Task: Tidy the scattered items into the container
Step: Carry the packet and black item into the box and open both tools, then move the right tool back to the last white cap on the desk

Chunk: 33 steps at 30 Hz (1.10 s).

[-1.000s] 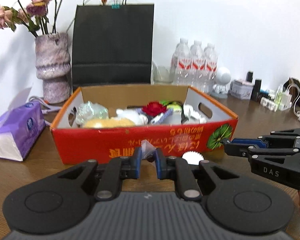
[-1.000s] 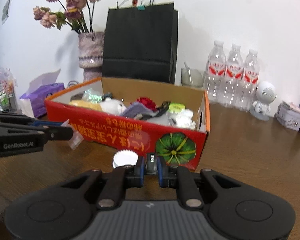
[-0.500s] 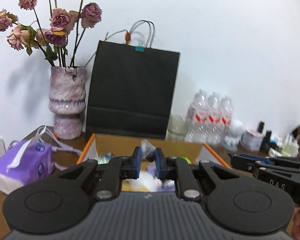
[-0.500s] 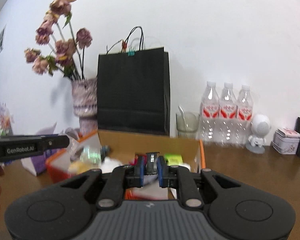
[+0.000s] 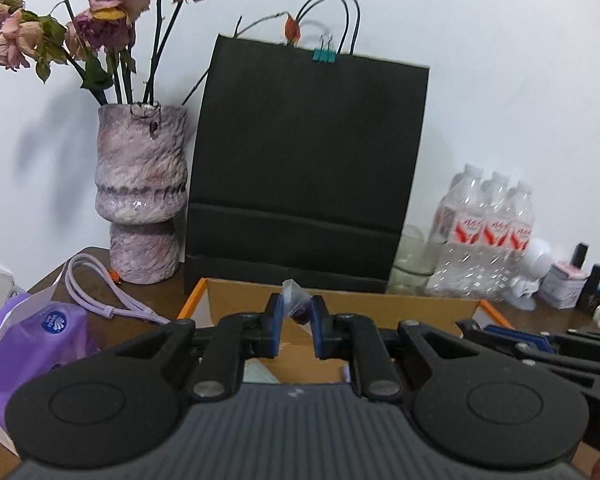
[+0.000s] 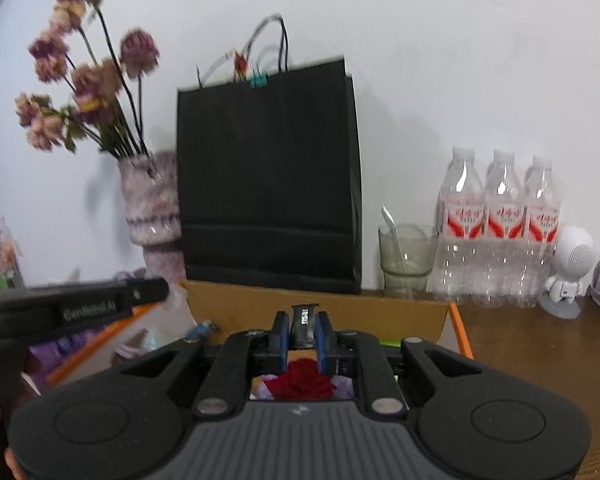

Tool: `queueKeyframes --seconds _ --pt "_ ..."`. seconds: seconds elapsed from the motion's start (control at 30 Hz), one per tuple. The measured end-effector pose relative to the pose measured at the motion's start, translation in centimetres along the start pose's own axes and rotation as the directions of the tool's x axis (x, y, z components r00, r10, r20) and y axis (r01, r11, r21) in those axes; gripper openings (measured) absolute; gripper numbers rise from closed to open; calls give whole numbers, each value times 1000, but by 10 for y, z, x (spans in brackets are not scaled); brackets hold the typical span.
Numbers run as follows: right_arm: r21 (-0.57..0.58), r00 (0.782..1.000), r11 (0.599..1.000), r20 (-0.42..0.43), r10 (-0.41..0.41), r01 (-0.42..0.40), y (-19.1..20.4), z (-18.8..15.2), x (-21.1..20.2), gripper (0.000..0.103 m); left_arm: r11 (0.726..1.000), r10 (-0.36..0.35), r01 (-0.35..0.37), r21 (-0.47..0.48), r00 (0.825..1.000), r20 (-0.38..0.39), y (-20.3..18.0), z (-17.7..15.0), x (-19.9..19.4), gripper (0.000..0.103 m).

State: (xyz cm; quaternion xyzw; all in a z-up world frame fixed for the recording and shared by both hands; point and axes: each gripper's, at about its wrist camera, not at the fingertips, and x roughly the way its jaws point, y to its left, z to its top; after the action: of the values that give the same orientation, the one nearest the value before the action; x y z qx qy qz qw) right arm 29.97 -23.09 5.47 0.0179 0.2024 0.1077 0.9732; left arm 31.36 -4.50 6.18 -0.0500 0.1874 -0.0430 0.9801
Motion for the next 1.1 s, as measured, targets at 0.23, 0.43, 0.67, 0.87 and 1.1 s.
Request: queueKeyframes --seconds 0.23,0.43,0.67,0.87,1.1 --pt "1 998 1000 -62 1 -1 -2 -11 10 13 1000 20 -19 22 999 -47 2 -8 8 25" --pt "-4 994 999 -102 -45 45 -2 -11 12 103 991 95 -94 98 995 -7 -10 -8 0 103" --pt "15 986 998 -156 -56 59 -6 -13 16 103 986 113 -109 126 993 -24 -17 -9 -1 103" --pt "18 985 997 -163 -65 69 -8 -13 17 103 987 123 -117 108 992 -42 -14 -10 3 103" --pt "10 983 997 -170 -72 74 -6 -14 18 103 988 127 -123 91 991 -41 -12 -9 -2 103"
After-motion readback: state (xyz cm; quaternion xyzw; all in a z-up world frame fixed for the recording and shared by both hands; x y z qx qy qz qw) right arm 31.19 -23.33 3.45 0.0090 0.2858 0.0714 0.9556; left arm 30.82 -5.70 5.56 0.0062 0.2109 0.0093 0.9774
